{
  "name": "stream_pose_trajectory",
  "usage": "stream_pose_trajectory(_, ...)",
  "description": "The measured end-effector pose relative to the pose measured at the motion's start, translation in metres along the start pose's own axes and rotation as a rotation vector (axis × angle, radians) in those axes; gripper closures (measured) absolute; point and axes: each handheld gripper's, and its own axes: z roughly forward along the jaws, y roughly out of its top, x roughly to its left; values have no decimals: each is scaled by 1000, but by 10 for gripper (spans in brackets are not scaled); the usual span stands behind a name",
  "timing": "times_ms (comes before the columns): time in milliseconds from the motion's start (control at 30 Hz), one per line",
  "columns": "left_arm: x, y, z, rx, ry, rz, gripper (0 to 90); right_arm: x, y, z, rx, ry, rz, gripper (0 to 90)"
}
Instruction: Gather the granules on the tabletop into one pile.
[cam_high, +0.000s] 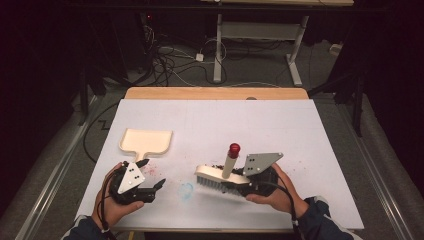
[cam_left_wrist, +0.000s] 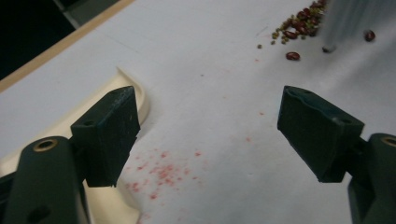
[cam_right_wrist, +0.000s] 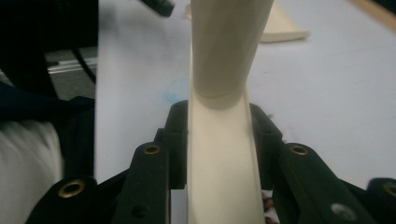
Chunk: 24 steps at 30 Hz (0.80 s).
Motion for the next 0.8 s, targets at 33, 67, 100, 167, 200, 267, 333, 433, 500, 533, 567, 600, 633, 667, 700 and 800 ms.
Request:
stream_pose_trajectory(33,3,-1,-2,-10,11,-14,201,6,-1,9,11,48,35,675)
stream_pose_trajectory(67,6,-3,-5,-22,23,-20,200,10,-2,14,14,67,46,675)
stream_pose_trajectory(100,9,-4,-6,-27,27,-35,200,10,-2,14,14,67,46,675)
stream_pose_trajectory(167,12,-7,-9,-31,34,-54,200,16,-3,26,33,85,35,675)
stream_pose_trajectory(200,13,-8,-10,-27,34,-70,200,16,-3,26,33,85,35,675)
stream_pose_trajectory(267,14,-9,-10,-30,32,-80,201,14,-7,33,43,81,43,675)
stream_pose_trajectory(333,13,-9,-8,-25,27,-70,200,11,-7,33,37,70,52,675)
stream_pose_trajectory(433,11,-8,-5,-19,18,-44,200,0,-13,33,27,33,51,674)
stream_pose_trajectory(500,9,-8,-2,-12,10,-40,200,-3,-13,32,31,32,58,674)
stream_pose_trajectory(533,8,-8,-1,-9,7,-39,201,-5,-14,31,33,21,51,673)
stream_pose_trajectory(567,7,-7,0,-3,4,-34,200,-7,-14,30,38,4,50,673)
stream_pose_trajectory(600,6,-7,1,0,-1,-31,201,-11,-15,30,37,-4,55,673)
stream_pose_trajectory(633,5,-7,2,1,-4,-30,201,-14,-15,29,34,-13,62,673)
stream_pose_trajectory(667,4,-7,3,4,-7,-25,201,-19,-17,27,41,-38,89,673)
stream_pose_trajectory(700,2,-7,4,5,-12,-24,201,-19,-17,27,41,-38,89,673)
stream_pose_trajectory(800,-1,-6,7,15,-24,-16,201,-27,-18,23,37,-77,101,673)
